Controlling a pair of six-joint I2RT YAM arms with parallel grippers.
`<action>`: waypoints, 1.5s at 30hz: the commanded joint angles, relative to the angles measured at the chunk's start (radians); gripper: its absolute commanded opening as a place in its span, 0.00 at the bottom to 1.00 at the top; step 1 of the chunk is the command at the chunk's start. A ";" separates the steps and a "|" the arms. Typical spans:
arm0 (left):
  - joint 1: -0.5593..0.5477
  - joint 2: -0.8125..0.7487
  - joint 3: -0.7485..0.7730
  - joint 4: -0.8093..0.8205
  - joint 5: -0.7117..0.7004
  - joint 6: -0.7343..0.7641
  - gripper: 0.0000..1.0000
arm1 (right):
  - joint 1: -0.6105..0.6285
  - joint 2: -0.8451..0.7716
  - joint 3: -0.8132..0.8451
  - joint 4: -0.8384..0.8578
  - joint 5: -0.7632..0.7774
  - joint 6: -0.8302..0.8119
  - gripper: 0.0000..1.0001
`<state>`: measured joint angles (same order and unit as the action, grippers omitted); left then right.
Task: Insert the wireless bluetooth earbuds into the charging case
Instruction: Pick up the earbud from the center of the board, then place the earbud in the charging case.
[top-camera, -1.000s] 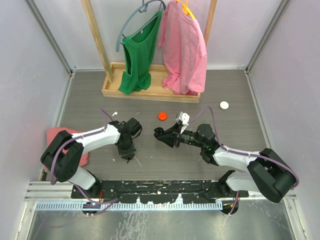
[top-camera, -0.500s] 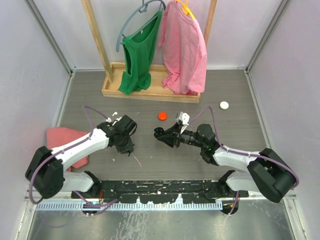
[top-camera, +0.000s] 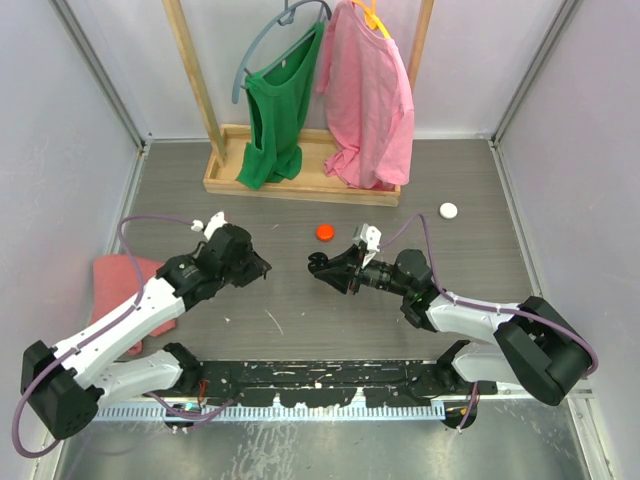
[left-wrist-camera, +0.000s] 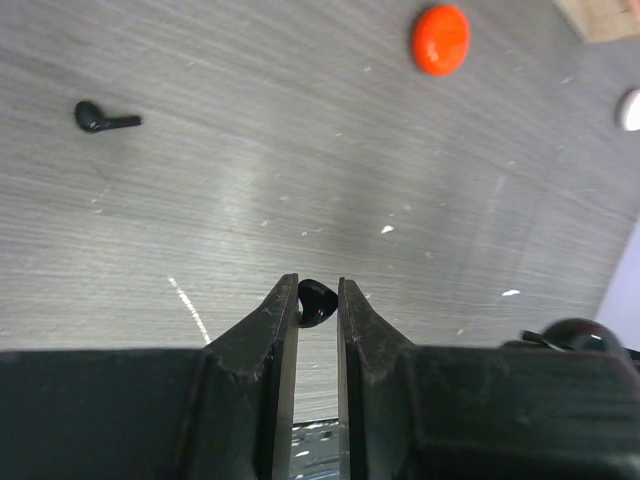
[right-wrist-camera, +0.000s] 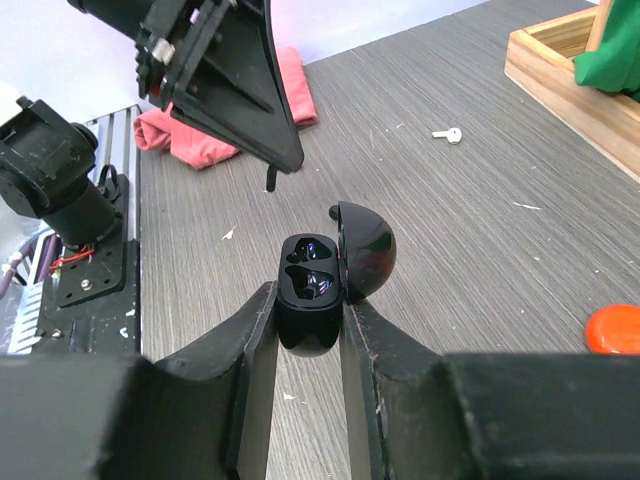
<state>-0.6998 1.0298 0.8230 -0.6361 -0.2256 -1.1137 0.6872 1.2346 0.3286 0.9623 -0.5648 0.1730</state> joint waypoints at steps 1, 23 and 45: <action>-0.011 -0.059 0.017 0.155 -0.044 -0.011 0.00 | 0.005 -0.012 0.022 0.054 0.018 -0.027 0.09; -0.169 -0.087 0.082 0.356 -0.158 -0.136 0.00 | 0.006 0.056 0.132 0.127 0.026 -0.069 0.13; -0.248 -0.001 0.077 0.515 -0.213 -0.191 0.00 | 0.006 0.078 0.129 0.191 0.029 -0.060 0.13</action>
<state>-0.9401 1.0153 0.8639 -0.2096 -0.4129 -1.2942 0.6872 1.3231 0.4358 1.0725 -0.5499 0.1249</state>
